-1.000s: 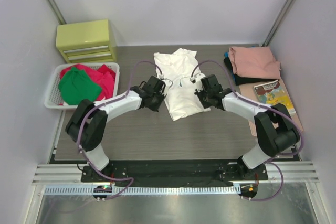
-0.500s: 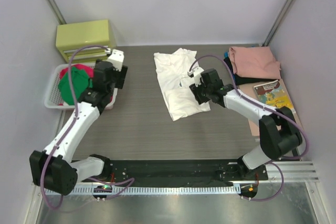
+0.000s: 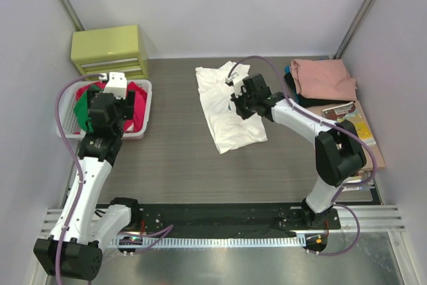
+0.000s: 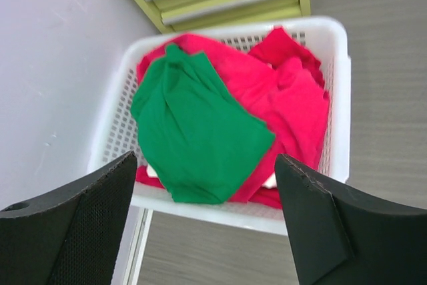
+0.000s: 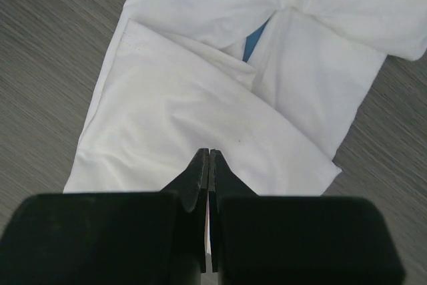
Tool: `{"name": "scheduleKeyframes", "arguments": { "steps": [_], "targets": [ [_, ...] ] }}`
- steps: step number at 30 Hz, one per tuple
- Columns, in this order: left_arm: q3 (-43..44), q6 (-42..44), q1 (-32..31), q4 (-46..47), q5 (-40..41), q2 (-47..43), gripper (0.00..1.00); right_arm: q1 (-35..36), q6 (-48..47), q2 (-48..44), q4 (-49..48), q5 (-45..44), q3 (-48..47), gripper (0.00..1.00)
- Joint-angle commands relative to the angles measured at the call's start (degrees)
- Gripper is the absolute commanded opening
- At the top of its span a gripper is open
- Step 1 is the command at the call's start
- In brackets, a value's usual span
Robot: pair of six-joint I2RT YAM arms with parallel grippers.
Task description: Fold and stack the t-shirts
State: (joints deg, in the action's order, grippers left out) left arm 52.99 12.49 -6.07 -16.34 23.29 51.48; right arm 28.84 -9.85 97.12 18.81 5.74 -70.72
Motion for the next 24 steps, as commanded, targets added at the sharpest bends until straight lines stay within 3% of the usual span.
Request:
{"name": "scheduleKeyframes", "arguments": {
  "steps": [1, 18, 24],
  "targets": [
    [-1.3, 0.2, 1.1, 0.5, -0.6, -1.4, 0.85, 1.3, 2.3, 4.6, -0.2, 1.7, -2.8, 0.01],
    [-2.8, 1.0, 1.4, 1.6, -1.1, -0.2, 0.85, 4.5, 3.1, 7.9, -0.4, 4.9, 7.3, 0.01],
    [-3.5, 1.5, 1.8, 1.7, -0.9, -1.2, 0.85, 11.4, 3.6, 11.3, 1.4, 6.5, 5.5, 0.01]
  ]
}}
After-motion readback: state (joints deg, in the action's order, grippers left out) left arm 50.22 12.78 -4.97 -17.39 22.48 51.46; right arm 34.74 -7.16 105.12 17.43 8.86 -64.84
